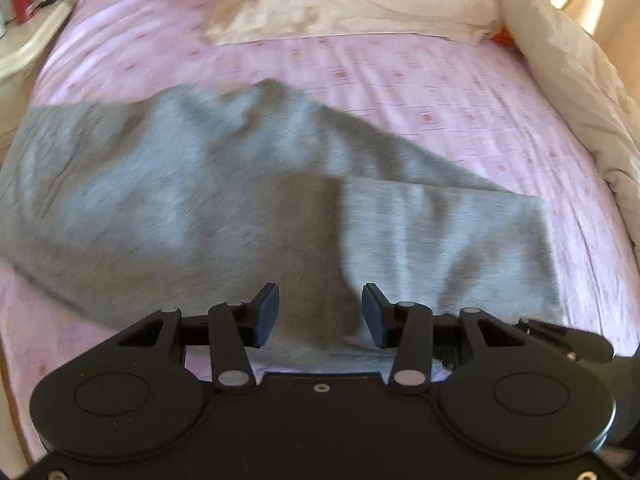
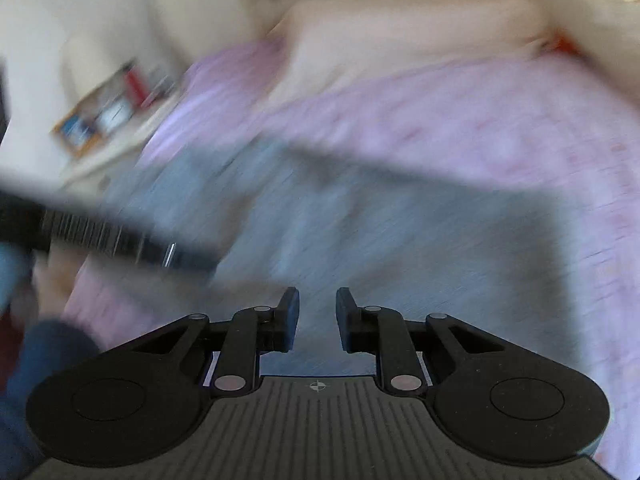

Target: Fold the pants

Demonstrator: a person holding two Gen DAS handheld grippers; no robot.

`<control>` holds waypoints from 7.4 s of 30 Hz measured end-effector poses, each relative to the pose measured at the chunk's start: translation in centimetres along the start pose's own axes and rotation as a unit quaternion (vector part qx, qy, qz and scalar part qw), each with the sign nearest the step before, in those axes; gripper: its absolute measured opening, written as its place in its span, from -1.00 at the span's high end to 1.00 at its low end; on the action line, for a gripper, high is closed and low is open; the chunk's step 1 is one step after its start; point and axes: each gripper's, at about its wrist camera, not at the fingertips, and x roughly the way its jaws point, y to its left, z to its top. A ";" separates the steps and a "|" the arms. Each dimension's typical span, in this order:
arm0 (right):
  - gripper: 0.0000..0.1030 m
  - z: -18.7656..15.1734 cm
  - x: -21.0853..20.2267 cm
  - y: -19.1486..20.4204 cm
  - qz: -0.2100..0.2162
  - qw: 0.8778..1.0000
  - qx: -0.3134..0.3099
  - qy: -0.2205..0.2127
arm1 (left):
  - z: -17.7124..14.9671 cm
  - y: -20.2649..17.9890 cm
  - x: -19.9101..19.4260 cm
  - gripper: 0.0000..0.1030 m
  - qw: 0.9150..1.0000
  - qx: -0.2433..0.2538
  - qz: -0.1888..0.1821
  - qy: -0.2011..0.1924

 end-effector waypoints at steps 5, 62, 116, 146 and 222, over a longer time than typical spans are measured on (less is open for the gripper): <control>0.59 1.4 0.1 -6.7 -0.063 0.994 0.083 -0.022 | -0.9 -3.1 2.1 -0.03 0.998 0.055 -0.011 0.021; 0.75 0.8 3.0 -0.8 -0.036 0.989 -0.101 -0.104 | -0.9 26.7 2.9 -0.95 0.932 -0.343 -0.046 -0.104; -0.12 0.8 -1.4 -11.6 0.063 0.963 0.249 -0.082 | -2.7 -8.1 -2.9 0.09 0.972 0.157 -0.126 -0.121; -0.31 -1.1 1.5 -5.4 -0.016 0.973 0.225 0.046 | -0.8 6.9 1.7 0.11 0.983 -0.155 -0.067 -0.075; 0.49 1.4 2.5 -5.9 -0.151 0.988 0.013 -0.041 | 11.8 -3.4 13.3 -0.26 0.996 0.042 0.071 -0.015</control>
